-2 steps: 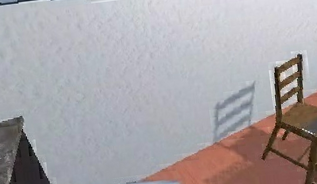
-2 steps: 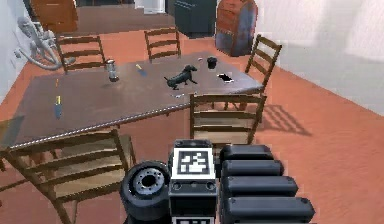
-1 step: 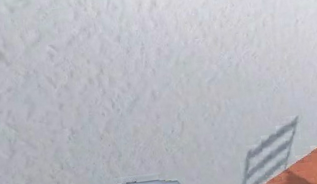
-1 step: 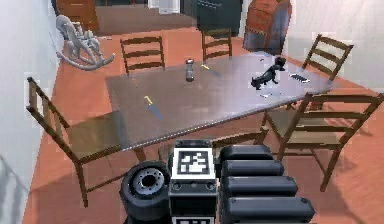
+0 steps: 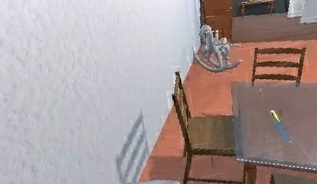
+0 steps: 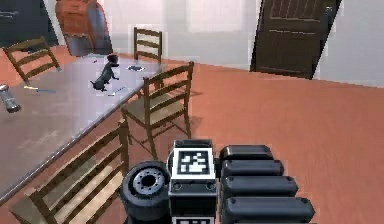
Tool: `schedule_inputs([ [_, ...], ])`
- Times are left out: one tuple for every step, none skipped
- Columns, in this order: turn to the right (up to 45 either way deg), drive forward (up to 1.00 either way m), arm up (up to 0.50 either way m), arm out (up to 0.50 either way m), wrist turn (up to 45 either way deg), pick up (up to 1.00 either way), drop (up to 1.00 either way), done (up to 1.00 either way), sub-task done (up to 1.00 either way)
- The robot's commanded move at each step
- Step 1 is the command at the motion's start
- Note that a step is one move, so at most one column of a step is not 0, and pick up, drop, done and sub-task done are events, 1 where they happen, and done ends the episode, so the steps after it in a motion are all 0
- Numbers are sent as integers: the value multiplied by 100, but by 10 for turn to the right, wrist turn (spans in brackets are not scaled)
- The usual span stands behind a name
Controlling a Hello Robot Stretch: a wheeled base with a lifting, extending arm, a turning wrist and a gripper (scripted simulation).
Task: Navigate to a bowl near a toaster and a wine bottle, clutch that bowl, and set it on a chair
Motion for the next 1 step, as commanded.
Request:
schedule_inputs([
  [90, 0, 0, 0, 0, 0, 0, 0, 0],
])
